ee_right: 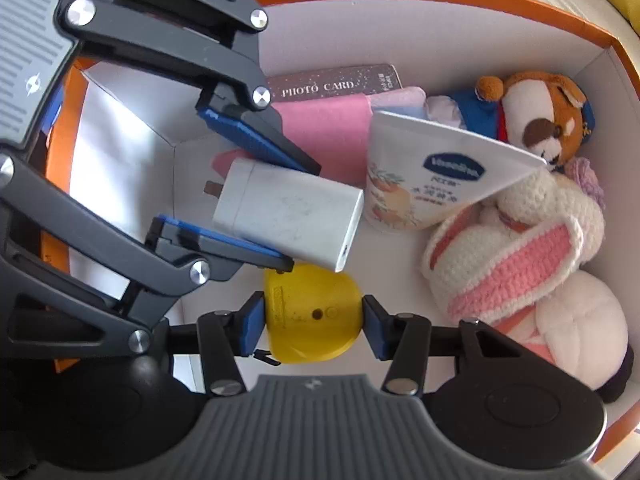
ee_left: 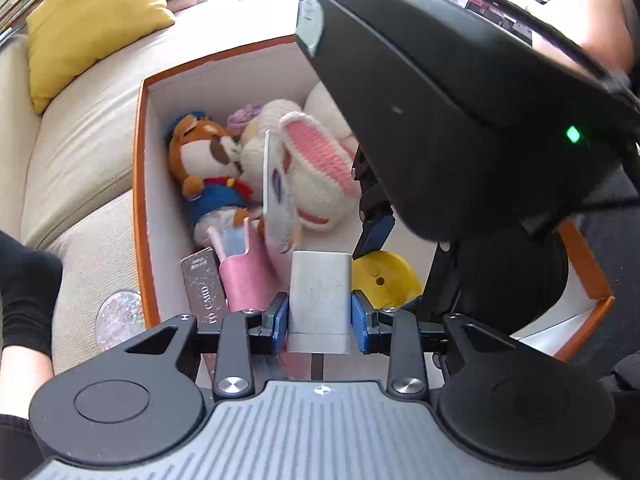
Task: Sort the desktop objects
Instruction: 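Drop the tape measure into the box with the right tool while the left carries the adapter, then lower the white adapter into the box and open the left tool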
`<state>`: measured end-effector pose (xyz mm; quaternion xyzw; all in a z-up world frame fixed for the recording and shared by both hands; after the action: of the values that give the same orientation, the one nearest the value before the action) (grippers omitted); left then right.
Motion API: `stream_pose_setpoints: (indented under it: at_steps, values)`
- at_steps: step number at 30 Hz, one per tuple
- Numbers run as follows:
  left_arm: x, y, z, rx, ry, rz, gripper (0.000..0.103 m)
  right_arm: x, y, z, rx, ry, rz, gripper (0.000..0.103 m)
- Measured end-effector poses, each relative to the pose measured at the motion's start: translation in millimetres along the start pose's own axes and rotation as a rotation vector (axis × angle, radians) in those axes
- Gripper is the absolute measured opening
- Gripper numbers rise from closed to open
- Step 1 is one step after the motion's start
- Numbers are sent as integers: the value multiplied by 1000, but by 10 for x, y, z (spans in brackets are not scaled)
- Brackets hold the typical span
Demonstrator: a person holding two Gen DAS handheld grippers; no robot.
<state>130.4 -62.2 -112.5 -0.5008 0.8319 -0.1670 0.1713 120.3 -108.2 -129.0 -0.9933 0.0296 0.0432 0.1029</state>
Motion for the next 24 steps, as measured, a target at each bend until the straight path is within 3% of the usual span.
stream_pose_setpoints:
  at_steps: [3,6,9,13,14,16,24]
  values:
    - [-24,8,-11,8,15,-6,37,-5,-13,54,19,44,-34,54]
    - [-30,5,-16,10,15,-3,37,-3,7,71,19,24,-28,55]
    - [-28,-16,-13,13,20,-10,37,22,20,0,31,24,-12,70]
    - [-56,-13,-13,13,20,-13,37,70,102,-64,-38,-22,48,70]
    - [-54,-13,-15,13,21,-14,37,80,132,-51,-57,-24,61,69]
    - [-47,-10,-1,13,23,-20,37,77,176,0,-86,-35,78,42]
    - [87,-112,7,-9,18,-31,37,24,83,-17,12,-49,68,39]
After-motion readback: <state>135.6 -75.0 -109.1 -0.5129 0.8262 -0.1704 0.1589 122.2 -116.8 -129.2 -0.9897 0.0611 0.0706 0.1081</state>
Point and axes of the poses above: each gripper's, at about its wrist camera, not at the fingertips, and z roughly the way its jaws point, x to its right, y to its underside, the point moved 7 cm from there along z, roughly the way its jaws point, and after that the axes turned 4 degrees about -y, right-handed, at the moved point
